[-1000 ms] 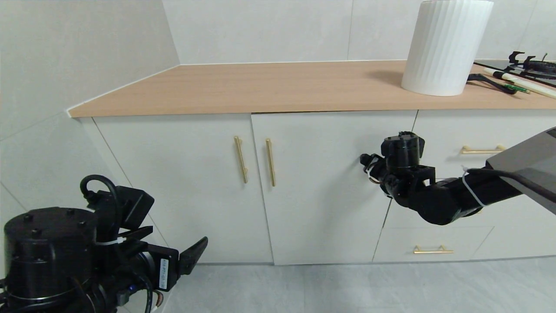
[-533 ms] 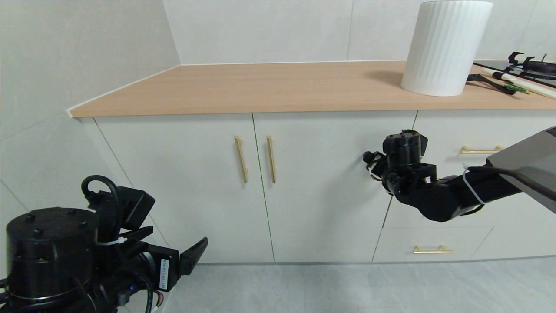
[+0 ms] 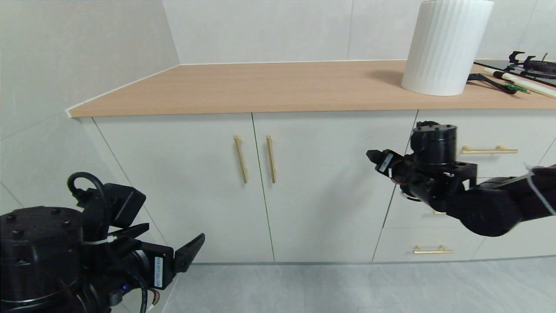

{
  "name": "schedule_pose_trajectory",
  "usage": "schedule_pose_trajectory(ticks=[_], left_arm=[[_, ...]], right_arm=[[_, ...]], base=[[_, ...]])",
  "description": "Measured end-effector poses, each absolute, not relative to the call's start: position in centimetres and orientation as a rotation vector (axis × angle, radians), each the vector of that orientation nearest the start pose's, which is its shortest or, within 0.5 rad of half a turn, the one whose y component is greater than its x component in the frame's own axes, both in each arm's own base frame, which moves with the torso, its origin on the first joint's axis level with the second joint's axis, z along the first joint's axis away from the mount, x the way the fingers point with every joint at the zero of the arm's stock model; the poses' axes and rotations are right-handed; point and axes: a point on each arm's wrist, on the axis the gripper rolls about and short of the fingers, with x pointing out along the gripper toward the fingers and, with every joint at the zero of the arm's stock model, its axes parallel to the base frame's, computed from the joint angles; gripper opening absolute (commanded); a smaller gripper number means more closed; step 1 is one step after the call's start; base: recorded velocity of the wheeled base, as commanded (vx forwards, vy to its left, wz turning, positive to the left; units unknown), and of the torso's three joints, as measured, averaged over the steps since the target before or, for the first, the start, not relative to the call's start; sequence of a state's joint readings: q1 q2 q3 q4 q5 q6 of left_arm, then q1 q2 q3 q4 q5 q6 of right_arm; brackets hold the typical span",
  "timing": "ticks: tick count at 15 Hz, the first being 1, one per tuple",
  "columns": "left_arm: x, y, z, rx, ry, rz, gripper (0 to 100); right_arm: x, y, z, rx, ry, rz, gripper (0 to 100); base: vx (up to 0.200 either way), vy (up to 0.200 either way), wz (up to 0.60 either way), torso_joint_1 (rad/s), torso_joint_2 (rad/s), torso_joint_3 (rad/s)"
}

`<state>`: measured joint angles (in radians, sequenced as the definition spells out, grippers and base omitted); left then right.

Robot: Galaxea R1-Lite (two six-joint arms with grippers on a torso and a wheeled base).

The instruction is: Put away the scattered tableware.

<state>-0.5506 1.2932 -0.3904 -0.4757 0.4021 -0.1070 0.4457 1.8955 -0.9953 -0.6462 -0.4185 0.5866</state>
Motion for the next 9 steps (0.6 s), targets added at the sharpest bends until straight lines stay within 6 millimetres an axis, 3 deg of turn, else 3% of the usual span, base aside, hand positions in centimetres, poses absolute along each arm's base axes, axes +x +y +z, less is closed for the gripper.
schedule_pose_trajectory(ticks=[4, 9], left_arm=[[13.7, -6.4, 17.7, 0.023, 0.270, -0.066, 100], [7.1, -2.1, 17.1, 0.022, 0.105, 0.018, 100]], right_arm=[[25.2, 11.2, 20.4, 0.411, 0.167, -0.012, 100], [13.2, 4.6, 21.8, 0.249, 0.035, -0.025, 100]], base=[[0.000, 0.000, 0.00, 0.000, 0.00, 0.000], [0.000, 0.000, 0.00, 0.000, 0.00, 0.000]])
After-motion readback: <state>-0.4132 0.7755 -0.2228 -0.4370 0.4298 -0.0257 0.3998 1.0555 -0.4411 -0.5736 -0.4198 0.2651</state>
